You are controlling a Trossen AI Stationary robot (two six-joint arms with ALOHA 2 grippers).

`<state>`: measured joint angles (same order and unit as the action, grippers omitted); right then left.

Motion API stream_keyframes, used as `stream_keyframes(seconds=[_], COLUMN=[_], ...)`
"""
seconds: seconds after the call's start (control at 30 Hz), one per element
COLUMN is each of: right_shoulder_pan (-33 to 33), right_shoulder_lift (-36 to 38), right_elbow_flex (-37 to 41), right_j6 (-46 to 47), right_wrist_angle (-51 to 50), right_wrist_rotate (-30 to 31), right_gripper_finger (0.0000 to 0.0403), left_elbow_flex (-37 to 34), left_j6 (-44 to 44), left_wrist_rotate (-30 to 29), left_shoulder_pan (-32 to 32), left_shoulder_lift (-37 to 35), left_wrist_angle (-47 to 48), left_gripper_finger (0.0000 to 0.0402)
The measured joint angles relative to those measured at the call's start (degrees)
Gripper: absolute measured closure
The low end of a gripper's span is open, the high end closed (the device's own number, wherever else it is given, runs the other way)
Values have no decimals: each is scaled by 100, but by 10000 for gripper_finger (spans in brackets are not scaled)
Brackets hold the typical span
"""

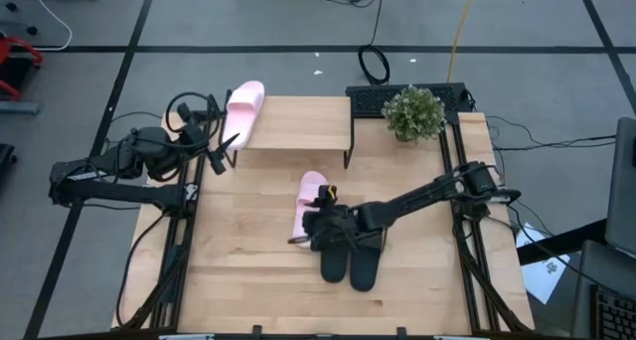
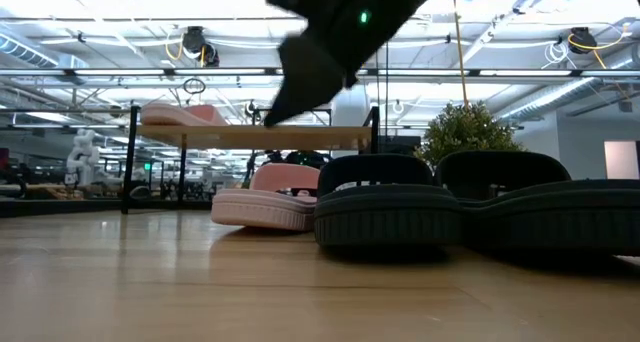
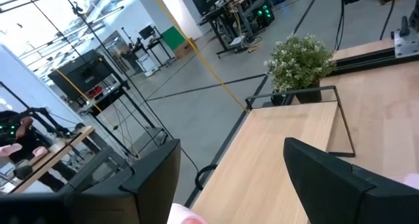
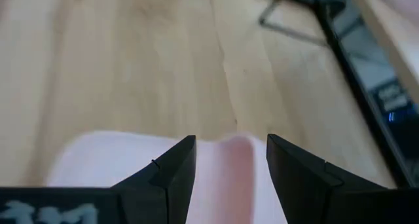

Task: Pick and place slides into the shelf
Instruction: Put the pink slide on the shelf

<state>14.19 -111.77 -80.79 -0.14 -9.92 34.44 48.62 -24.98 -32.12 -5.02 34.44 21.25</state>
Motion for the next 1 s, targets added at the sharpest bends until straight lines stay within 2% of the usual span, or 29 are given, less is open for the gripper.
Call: stream_keyframes(seconds=[0.2, 0.33, 0.4, 0.77, 1.0], right_shoulder_pan=[-288, -373, -373, -445, -532], right_shoulder_lift=[2, 4, -9, -195, -186], right_elbow_flex=[3, 4, 4, 12, 11], right_j6=[523, 533, 535, 503, 504], right_wrist_angle=[-560, -460, -472, -536, -545], right_wrist_rotate=[-43, -642, -724, -308, -299], right_gripper_finger=[225, 225, 225, 225, 225], left_elbow_flex=[0, 0, 0, 0, 0], left_j6=[-37, -37, -37, -34, -30], left_wrist_rotate=[-4, -4, -4, -148, -153], left_shoulder_pan=[0, 0, 0, -4, -4], left_shoulder_lift=[2, 2, 3, 4, 4], left_wrist_angle=[1, 1, 1, 1, 1], left_gripper_finger=[128, 128, 128, 128, 128])
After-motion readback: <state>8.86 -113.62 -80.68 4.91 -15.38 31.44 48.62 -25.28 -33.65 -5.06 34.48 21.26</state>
